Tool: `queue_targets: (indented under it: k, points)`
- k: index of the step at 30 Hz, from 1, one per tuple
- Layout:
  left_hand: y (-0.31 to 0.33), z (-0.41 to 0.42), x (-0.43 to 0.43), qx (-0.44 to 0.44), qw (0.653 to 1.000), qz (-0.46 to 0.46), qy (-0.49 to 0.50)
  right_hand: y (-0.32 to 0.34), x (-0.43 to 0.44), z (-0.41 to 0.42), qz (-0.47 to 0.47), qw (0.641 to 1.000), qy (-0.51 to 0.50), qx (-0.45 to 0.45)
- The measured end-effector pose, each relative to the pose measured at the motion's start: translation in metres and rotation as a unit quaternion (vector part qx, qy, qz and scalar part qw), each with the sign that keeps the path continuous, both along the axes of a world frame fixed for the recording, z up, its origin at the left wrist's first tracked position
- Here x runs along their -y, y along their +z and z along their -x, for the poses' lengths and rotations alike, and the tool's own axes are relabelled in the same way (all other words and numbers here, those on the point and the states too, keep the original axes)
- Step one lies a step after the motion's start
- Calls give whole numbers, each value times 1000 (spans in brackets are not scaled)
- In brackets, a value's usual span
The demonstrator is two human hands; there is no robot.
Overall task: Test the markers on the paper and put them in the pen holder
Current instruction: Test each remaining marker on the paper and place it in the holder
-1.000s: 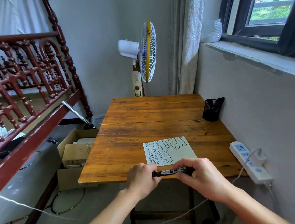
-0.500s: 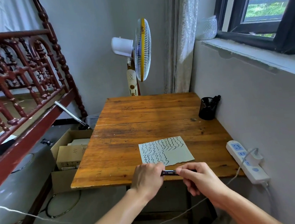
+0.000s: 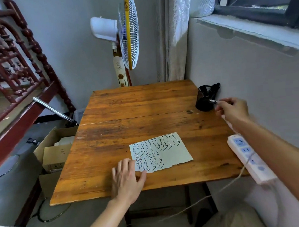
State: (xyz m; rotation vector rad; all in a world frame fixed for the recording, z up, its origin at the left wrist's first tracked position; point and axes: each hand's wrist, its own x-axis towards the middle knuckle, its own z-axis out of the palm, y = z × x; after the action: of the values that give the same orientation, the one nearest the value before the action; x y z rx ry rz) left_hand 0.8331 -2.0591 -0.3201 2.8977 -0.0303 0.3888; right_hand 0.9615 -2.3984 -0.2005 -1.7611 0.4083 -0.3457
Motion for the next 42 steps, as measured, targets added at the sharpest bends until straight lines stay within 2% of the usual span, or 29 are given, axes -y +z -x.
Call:
queue_targets:
  k: [8,10,16,23,29,32,36,42]
  points:
    - [-9,-3,-2,4,1000,-31,5,1,4,-102,-51,995,-86,-13]
    - [-9,-3,-2,-3,999,-36,5,-1,6,-117,-24,994,-110,-13]
    - [-8,-3,-1,-11,999,-42,6,-15,11,-142,137,983,-103,-72]
    - [-6,-2,0,-19,999,-38,13,-32,13,-162,158,976,-67,-131]
    - [-6,-2,2,-16,999,-36,11,-25,1,-127,242,964,-73,-84]
    - [-6,-1,1,-16,999,-37,13,-23,-10,-96,250,965,-50,-70]
    - [-6,-1,1,-19,999,-35,15,-31,-29,-44,282,956,34,-69]
    - [-5,1,2,-16,999,-29,14,-68,-64,26,349,917,153,-115]
